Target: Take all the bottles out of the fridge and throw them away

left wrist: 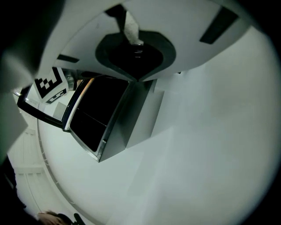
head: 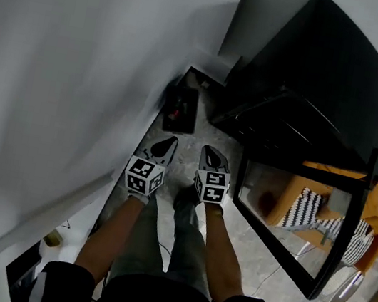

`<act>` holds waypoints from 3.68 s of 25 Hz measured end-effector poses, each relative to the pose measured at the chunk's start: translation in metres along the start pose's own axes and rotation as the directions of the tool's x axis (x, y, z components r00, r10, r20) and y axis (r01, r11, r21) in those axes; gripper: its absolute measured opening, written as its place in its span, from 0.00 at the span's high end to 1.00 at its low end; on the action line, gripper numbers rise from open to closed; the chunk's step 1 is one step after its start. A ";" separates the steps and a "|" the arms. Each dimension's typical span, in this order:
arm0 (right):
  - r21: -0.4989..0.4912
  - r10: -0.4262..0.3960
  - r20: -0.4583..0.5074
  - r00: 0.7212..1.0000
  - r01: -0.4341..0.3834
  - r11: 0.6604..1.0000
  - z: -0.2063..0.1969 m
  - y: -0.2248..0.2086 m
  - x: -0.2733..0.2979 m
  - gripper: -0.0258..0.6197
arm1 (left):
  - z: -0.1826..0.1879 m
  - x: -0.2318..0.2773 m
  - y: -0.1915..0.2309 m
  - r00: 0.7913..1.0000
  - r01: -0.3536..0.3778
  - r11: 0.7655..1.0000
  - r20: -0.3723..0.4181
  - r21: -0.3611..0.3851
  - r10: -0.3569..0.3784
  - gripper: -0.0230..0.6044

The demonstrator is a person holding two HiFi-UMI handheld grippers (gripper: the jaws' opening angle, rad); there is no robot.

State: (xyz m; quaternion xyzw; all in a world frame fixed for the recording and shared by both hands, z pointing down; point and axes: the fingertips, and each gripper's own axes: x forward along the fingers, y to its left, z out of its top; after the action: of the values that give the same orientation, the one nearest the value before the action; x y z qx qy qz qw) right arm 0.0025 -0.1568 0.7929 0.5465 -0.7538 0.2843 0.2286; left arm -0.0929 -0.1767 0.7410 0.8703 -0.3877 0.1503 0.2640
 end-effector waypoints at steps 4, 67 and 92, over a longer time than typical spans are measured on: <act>0.007 0.003 0.039 0.999 -0.003 1.000 0.029 -0.015 -0.069 0.95 | 0.031 -0.024 -0.051 0.999 0.015 1.000 0.033 0.017 -0.016 0.96; 0.021 -0.061 0.247 0.967 0.058 0.998 0.045 0.048 -0.406 0.95 | 0.114 -0.226 -0.273 0.935 0.268 0.956 0.207 0.117 -0.287 0.96; -0.037 -0.020 0.272 0.962 0.031 0.999 0.047 -0.007 -0.446 0.95 | 0.123 -0.210 -0.334 0.937 0.215 0.963 0.244 0.162 -0.251 0.96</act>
State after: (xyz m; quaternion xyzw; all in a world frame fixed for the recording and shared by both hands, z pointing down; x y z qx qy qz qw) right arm 0.1406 0.1198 0.4674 0.5853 -0.7765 0.1881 0.1380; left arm 0.0283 0.0644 0.4283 0.9379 -0.3023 0.0270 0.1679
